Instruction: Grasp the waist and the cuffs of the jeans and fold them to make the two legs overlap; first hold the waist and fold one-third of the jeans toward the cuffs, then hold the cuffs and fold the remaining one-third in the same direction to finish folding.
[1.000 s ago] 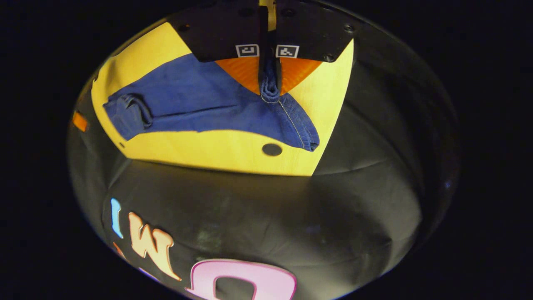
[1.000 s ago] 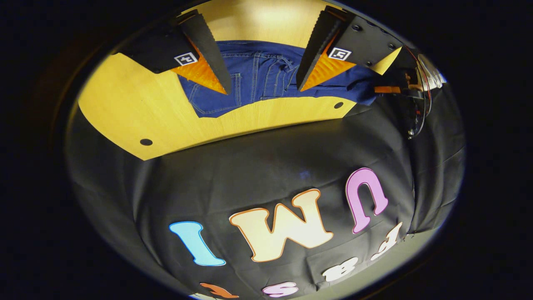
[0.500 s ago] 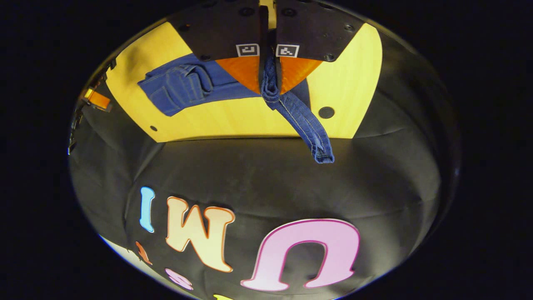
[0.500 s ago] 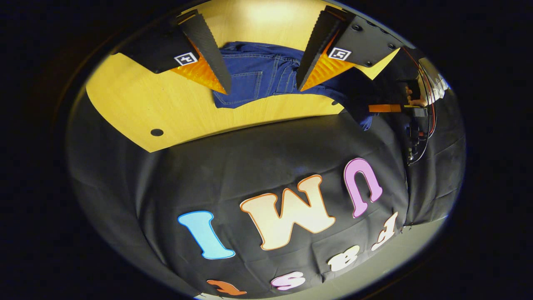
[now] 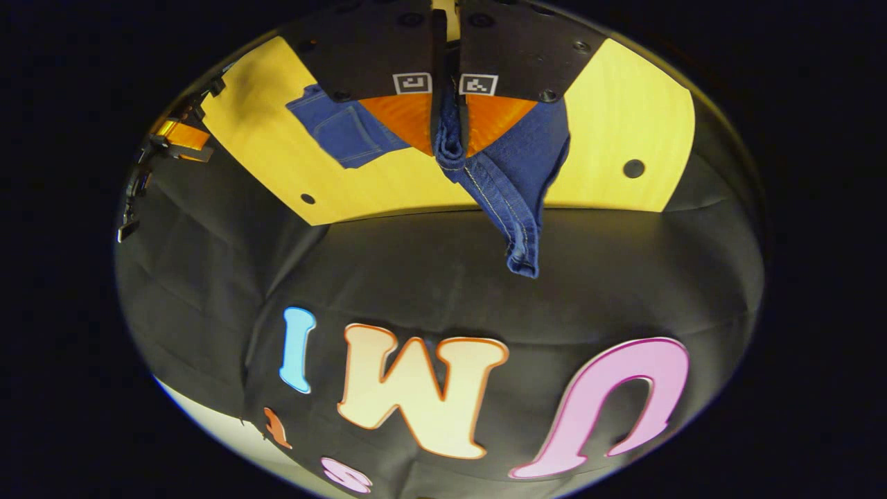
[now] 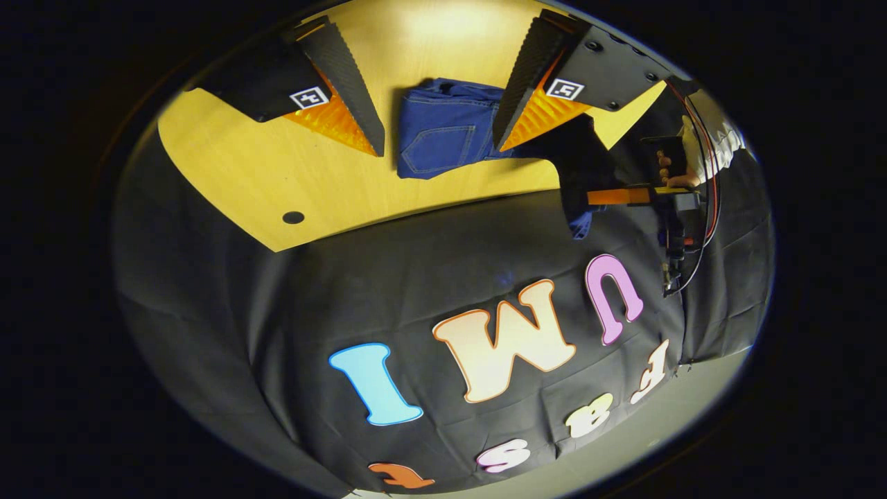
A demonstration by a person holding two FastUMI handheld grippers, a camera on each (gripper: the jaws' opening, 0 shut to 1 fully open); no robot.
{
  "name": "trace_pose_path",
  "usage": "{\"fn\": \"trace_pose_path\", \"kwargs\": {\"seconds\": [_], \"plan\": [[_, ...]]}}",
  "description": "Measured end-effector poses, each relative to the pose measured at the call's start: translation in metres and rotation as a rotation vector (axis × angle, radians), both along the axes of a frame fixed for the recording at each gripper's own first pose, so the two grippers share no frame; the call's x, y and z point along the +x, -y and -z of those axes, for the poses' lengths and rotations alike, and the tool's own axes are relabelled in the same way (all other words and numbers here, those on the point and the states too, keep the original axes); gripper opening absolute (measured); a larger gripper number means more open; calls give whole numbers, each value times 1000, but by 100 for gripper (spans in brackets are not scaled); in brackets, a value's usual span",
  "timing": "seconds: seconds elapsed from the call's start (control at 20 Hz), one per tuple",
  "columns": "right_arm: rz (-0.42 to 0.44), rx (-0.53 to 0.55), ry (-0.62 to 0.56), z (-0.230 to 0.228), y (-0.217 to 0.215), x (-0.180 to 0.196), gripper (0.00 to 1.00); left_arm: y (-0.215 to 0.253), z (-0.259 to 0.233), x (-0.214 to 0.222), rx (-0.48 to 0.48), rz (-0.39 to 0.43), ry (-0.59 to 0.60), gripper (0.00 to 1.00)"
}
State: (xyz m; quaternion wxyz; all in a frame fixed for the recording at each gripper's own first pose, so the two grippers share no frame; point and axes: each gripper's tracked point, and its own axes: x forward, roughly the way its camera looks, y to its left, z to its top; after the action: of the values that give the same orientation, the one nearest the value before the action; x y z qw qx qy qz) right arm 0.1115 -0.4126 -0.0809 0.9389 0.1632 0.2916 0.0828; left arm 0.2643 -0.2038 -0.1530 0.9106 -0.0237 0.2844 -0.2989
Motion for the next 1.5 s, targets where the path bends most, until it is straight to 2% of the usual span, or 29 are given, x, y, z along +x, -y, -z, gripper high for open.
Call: {"fn": "trace_pose_path", "kwargs": {"seconds": [0.3,0.5,0.7,0.75,0.8,1.0,1.2,1.5], "plan": [[23,-13,-12,5,41,-12,97,75,37,-12,17,52,-33,0],[21,-21,-28,11,57,-17,97,97,85,-25,52,29,-83,0],[-4,-23,-17,15,60,-18,98,111,115,-38,131,23,-58,0],[-14,-29,0,13,60,-17,98,117,113,-42,117,30,-37,5],[-24,-40,18,12,60,-15,98,124,108,-51,92,30,-10,18],[-44,-82,123,-9,53,-5,97,121,47,-68,44,-37,172,98],[-27,-142,290,-57,32,-5,97,83,-17,-96,36,-142,324,95],[13,-188,457,-125,-6,-36,97,2,-74,-158,15,-237,414,95]]}}
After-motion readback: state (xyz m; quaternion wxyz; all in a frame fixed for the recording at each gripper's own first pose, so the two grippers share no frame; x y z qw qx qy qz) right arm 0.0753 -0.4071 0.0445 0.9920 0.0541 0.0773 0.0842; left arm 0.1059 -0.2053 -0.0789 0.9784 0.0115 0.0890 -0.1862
